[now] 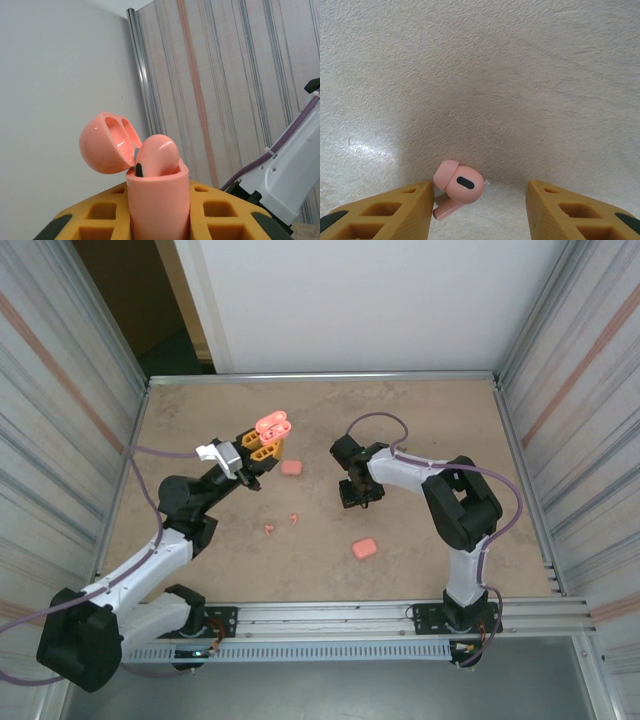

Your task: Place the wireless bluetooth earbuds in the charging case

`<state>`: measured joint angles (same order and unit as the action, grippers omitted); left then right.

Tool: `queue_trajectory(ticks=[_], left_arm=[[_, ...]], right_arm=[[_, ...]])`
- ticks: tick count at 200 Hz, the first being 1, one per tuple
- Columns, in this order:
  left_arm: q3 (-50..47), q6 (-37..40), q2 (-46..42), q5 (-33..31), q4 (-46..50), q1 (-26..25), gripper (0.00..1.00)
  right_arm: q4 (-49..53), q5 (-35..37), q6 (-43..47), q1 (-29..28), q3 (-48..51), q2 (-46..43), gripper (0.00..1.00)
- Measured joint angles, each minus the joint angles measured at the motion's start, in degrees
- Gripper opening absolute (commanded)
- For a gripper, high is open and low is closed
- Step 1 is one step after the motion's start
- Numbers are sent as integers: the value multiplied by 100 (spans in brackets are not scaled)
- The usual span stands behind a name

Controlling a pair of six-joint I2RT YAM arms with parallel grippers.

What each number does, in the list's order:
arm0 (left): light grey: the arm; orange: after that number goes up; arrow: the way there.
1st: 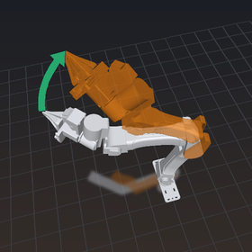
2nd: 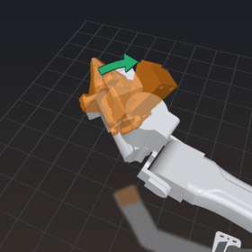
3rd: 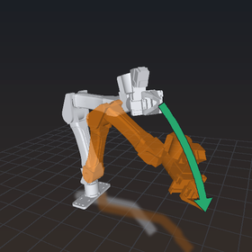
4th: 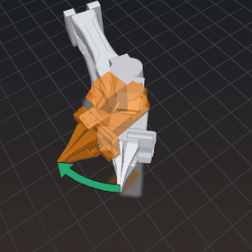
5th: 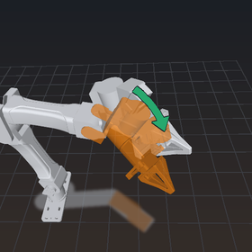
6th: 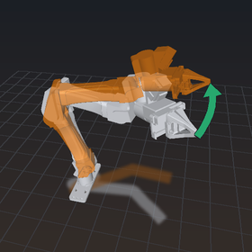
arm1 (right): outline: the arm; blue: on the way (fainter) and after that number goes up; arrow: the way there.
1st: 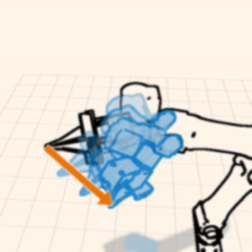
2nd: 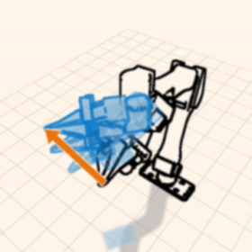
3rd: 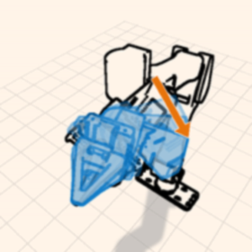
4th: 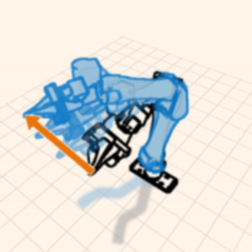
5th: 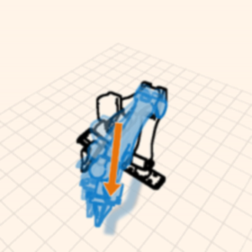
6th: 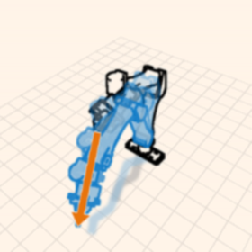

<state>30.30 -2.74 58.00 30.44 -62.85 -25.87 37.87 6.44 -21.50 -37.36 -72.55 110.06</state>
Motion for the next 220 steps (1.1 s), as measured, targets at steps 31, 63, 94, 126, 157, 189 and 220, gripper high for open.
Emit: queue_trajectory(ticks=[31, 63, 94, 126, 157, 189, 220], left_arm=[[0, 0, 2, 0, 0, 0, 0], [0, 0, 28, 0, 0, 0, 0], [0, 0, 31, 0, 0, 0, 0], [0, 0, 31, 0, 0, 0, 0], [0, 0, 31, 0, 2, 0, 0], [0, 0, 31, 0, 2, 0, 0], [0, 0, 31, 0, 2, 0, 0]], right_arm=[[22, 2, 17, -13, 0, 0, 41], [63, 2, 79, -20, -2, 0, 35], [144, 2, 98, -17, -11, 0, 33], [208, 0, 103, -17, -11, -7, 32], [297, -55, 125, -11, -11, -74, 38], [367, -212, 184, 35, -166, -199, 42], [339, -389, 232, 170, -365, -223, 42]])
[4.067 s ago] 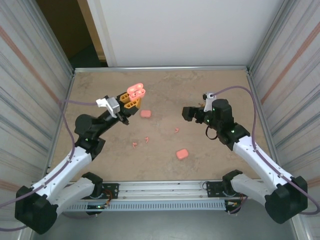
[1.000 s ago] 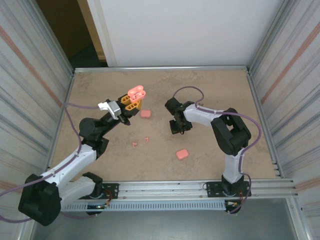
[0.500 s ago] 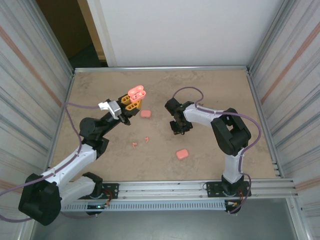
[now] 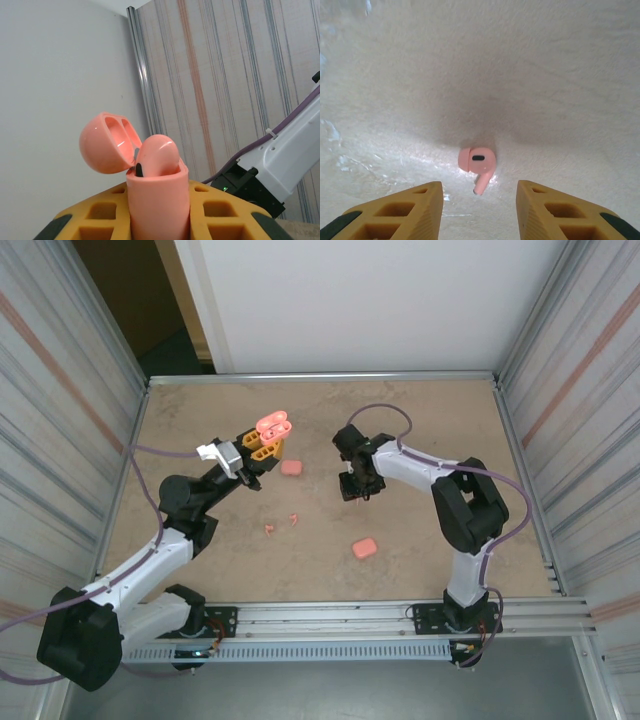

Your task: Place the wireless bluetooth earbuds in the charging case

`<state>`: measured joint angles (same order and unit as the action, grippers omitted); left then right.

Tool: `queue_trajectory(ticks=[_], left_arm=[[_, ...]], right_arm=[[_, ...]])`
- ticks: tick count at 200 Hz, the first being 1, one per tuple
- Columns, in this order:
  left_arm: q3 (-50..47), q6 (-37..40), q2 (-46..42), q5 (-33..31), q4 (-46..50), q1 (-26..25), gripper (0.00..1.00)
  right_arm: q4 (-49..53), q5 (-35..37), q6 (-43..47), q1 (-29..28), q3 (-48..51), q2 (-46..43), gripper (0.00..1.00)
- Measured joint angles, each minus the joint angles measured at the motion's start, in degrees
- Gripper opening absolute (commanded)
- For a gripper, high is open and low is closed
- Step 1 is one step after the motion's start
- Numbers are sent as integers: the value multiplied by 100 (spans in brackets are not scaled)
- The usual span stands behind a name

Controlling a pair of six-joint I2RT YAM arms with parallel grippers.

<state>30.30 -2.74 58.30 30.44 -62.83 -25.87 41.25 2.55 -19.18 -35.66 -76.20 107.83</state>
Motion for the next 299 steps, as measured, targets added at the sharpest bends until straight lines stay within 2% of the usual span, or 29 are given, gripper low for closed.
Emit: queue_trajectory(ticks=[158, 299], left_arm=[[0, 22, -13, 0, 149, 0, 0], [0, 26, -13, 0, 149, 0, 0]], right_arm=[[-26, -398, 0, 162, -271, 402, 40], [-24, -415, 0, 162, -280, 638, 36]])
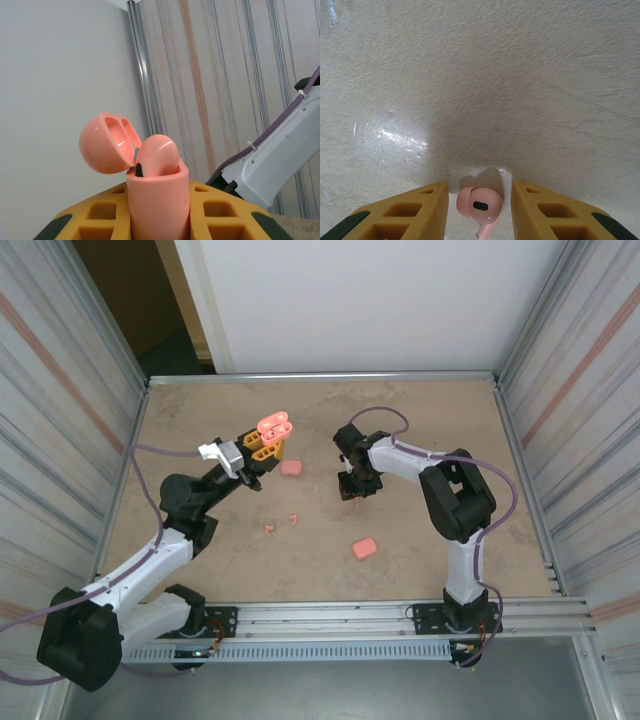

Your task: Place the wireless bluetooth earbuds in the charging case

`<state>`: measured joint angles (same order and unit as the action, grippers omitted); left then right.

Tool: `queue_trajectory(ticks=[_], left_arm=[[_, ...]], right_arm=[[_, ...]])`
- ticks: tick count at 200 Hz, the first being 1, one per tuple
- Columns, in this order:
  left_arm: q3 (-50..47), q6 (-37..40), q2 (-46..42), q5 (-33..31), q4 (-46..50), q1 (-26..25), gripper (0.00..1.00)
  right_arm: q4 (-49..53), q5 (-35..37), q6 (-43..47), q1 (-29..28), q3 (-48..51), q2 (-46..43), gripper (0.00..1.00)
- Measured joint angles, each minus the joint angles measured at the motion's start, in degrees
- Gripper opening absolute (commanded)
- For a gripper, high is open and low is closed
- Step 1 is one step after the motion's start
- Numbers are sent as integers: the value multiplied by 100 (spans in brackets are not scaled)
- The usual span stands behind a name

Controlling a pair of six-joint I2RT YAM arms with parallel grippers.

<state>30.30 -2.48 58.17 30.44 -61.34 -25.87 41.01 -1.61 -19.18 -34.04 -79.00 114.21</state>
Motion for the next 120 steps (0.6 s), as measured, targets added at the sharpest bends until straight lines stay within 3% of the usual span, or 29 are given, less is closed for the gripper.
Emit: queue_trajectory(ticks=[120], left_arm=[[0, -2, 2, 0, 0, 0, 0]], right_arm=[[2, 28, 20, 0, -2, 13, 24]])
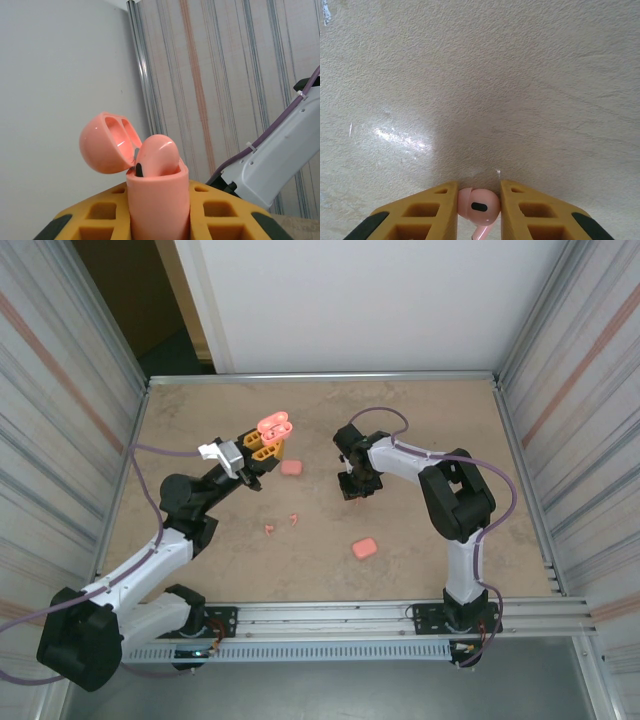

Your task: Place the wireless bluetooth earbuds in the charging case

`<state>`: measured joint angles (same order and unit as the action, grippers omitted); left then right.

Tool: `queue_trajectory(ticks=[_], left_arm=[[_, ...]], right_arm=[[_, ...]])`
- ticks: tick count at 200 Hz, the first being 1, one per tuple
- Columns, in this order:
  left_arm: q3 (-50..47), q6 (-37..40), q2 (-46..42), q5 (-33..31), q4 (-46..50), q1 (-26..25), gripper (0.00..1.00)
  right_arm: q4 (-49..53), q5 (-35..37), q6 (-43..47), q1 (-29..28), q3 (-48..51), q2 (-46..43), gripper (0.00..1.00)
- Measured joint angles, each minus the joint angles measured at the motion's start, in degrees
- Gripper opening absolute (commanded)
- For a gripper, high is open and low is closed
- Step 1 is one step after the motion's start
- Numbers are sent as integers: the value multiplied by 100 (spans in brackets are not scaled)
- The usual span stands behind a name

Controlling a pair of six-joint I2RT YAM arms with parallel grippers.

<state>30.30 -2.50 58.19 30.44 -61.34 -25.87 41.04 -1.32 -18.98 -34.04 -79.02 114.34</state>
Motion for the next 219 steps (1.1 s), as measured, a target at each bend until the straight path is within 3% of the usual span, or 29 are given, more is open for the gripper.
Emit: queue_trajectory(ticks=[68, 144, 219], left_arm=[[7, -4, 59, 2, -11, 0, 0], [57, -28, 332, 4, -101, 0, 0], [199, -142, 848, 2, -251, 0, 0]], right_arm=[[15, 223, 17, -24, 2, -415, 23], [-133, 678, 111, -313, 7, -1971, 23], [-1075, 866, 409, -748, 186, -3458, 23]])
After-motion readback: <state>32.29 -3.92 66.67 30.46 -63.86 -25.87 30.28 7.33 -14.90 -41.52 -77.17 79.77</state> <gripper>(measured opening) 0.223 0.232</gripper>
